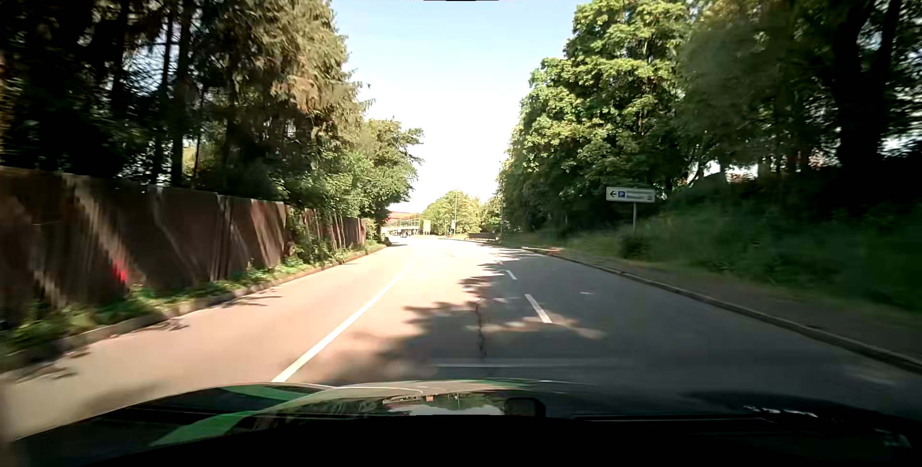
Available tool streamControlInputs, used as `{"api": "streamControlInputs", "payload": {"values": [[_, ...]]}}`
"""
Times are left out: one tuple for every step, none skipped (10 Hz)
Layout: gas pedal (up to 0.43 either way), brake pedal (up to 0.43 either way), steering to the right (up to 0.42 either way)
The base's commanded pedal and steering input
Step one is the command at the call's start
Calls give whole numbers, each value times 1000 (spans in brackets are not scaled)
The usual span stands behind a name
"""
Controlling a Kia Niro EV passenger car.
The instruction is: Follow the waypoints while adhering to traffic rules and regulations
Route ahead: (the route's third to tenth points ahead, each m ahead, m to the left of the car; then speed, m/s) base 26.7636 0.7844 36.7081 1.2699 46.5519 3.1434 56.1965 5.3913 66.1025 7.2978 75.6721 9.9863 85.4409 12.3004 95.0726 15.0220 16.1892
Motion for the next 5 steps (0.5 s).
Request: {"api": "streamControlInputs", "payload": {"values": [[177, 0, -20], [169, 0, -21], [150, 0, -19], [138, 0, -17], [138, 0, -17]]}}
